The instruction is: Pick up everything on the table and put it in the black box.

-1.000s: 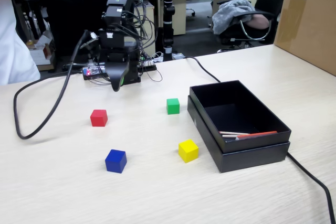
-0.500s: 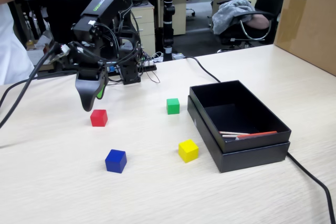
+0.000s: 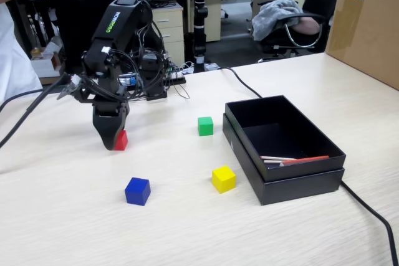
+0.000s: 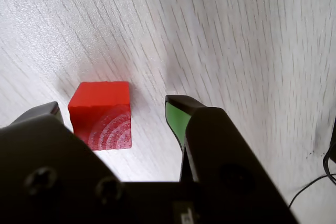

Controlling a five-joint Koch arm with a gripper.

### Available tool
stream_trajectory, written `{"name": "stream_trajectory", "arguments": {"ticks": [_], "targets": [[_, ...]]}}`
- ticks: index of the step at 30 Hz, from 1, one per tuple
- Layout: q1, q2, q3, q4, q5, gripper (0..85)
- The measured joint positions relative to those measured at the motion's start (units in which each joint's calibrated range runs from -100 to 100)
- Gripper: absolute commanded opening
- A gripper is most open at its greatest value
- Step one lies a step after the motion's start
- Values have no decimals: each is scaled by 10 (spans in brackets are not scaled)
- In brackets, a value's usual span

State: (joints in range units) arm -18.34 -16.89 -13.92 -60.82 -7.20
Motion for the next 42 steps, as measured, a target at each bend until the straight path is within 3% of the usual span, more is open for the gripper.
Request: {"name": "stream_trajectory", "arguments": {"ticks": [2,5,8,15,21,25,32,37,42], "targets": [[0,4,0,0,0,374],[0,30,5,0,-2,234],[0,54,37,1,-9,184],[0,40,38,3,-16,172],[47,-180,30,-31,-13,172],[110,-282,30,-74,12,172],[234,-285,125,-87,73,173],[286,-173,236,-89,112,174],[328,104,484,-88,144,180]]}}
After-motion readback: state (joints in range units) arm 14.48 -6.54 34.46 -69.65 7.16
